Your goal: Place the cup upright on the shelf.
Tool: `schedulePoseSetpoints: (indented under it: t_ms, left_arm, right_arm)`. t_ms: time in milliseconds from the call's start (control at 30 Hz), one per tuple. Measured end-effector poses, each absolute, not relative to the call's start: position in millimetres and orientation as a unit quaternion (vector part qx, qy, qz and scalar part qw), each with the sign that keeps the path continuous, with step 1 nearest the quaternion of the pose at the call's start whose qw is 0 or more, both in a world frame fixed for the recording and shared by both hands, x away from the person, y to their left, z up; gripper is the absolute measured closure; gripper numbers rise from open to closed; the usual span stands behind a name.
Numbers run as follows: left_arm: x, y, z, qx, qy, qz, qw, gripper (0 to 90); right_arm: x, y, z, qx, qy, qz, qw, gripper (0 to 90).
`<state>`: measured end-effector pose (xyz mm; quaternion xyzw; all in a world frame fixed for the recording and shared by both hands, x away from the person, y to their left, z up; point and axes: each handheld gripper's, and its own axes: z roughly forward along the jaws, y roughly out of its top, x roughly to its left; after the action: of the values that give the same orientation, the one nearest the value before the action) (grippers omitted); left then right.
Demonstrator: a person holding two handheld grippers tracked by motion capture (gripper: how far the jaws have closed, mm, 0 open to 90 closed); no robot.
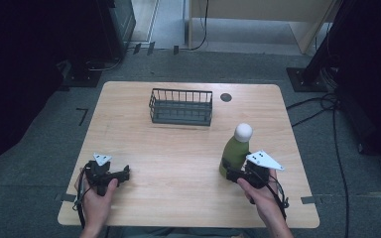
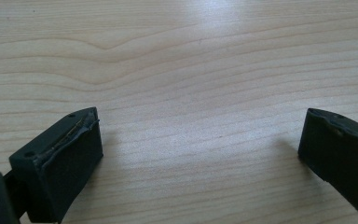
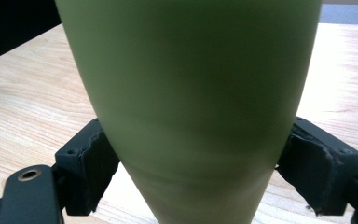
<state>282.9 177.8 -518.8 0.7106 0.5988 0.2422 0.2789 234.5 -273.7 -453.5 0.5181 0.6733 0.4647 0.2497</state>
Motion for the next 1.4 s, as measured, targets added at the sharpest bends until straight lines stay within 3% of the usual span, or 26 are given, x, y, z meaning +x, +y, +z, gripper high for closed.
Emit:
schedulePoseSetpoints:
  t_ms: [567, 900, 1400]
  left_arm:
    - [282.9, 177.9, -518.8, 0.711, 0.599, 0.242, 0.279, 0.0]
    - [283.0, 177.9, -518.8, 0.711, 0.599, 0.242, 0.279, 0.0]
    - [283.0, 177.8, -518.9, 0.71, 0.599, 0.243, 0.279, 0.0]
  right_arm:
    - [242.2, -272.2, -449.3, 0.517, 0.661, 0.483, 0.249, 16.5]
    - [241.5, -267.1, -446.9, 0.505, 0.666, 0.472, 0.28, 19.2]
    - [251.5, -252.7, -421.6, 0.49, 0.666, 0.487, 0.281, 19.8]
